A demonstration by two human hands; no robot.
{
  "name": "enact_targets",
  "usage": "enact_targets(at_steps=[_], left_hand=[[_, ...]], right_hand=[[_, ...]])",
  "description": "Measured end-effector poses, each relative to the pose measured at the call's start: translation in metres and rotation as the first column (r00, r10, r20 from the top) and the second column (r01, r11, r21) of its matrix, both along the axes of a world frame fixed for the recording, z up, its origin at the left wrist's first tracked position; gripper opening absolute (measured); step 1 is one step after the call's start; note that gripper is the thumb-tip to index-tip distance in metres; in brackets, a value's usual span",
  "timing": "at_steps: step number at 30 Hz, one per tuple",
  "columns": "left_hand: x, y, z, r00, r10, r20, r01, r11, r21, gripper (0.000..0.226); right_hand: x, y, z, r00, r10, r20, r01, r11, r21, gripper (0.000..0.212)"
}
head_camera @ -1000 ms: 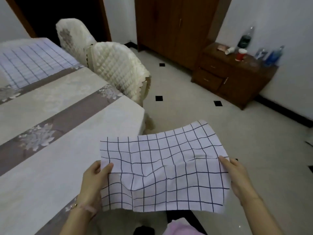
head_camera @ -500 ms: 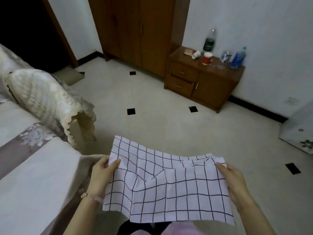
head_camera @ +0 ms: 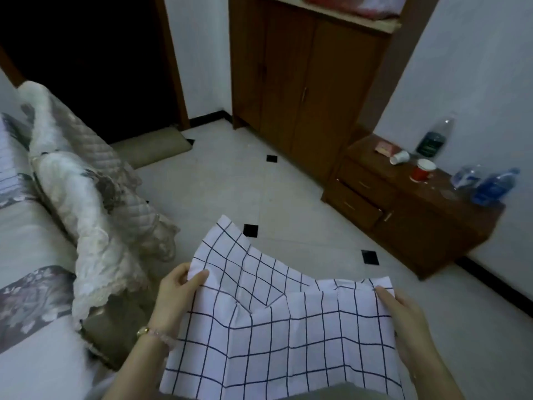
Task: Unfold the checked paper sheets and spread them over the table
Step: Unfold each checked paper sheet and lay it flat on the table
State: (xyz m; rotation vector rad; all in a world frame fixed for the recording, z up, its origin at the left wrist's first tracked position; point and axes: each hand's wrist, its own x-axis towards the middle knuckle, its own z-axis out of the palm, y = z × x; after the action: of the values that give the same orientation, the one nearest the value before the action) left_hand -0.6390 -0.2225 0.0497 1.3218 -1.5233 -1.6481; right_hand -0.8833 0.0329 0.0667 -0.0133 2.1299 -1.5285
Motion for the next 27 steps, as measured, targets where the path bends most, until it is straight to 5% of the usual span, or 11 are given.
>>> enact_targets(at_steps=[9,16,20,27], left_hand=[[-0.065,-0.135,0.035,0.984,0.173,-0.029,-0.175,0.984,-0.039,0.005],[-0.037,-0.209,0.115,0.871,0.449,-0.198,-0.485,0.848,-0.211,0.004],[0.007,-0.229,0.156,0.711,0.638,-0.295,-0.703,0.647,-0.294,0.002],[0.098,-0.247,0.173,0.235,0.916,-0.326,-0.939,0.127,-0.32,0.01]], right_hand=[[-0.106,-0.242,0.028,0.937,0.319,-0.142,-0.315,0.948,0.051,0.019],[-0.089,-0.436,0.096,0.694,0.635,-0.34,-0.687,0.726,-0.048,0.017],[-0.052,-0.54,0.127,0.53,0.748,-0.401,-0.843,0.514,-0.156,0.015],[0.049,-0.696,0.151,0.19,0.885,-0.424,-0.953,0.063,-0.297,0.013]])
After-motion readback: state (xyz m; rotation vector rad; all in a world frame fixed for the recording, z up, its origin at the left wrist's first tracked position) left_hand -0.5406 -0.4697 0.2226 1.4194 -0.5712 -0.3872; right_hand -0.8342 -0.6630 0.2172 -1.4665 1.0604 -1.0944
